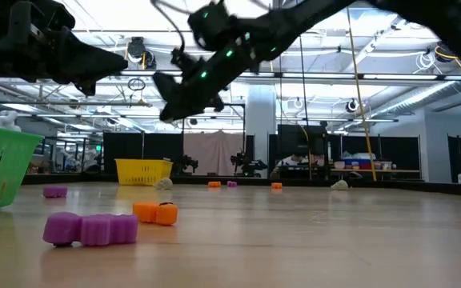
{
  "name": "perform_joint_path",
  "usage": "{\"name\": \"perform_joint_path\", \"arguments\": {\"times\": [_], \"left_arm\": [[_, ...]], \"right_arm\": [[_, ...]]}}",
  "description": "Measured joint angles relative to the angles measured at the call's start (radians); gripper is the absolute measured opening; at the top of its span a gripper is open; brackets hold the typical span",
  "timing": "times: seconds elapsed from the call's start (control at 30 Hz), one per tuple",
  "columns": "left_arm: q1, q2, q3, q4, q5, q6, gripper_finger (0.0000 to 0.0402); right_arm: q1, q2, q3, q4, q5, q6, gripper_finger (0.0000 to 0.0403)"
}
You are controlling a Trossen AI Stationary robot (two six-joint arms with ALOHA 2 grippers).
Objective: Sort Halloween decoration
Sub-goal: Put the gray skull toy into the yellow bin
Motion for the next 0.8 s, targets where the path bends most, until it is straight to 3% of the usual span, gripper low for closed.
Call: {"name": "perform_joint_path", "arguments": {"times": [0.43,0.8], "left_arm": [[0.0,-0.002,-0.001,-0.029,0.002,0.007,0.0072],[0.0,-0.002,-0.001,-0.046,-0.026,0.0,0.0072]], "right_arm": [[-0.14,0.319,0.404,-0.069,-0.072,0.059,0.0035],[-0.16,0.368,0.439,-0.105,-0.077,0.09,0.0055]]}}
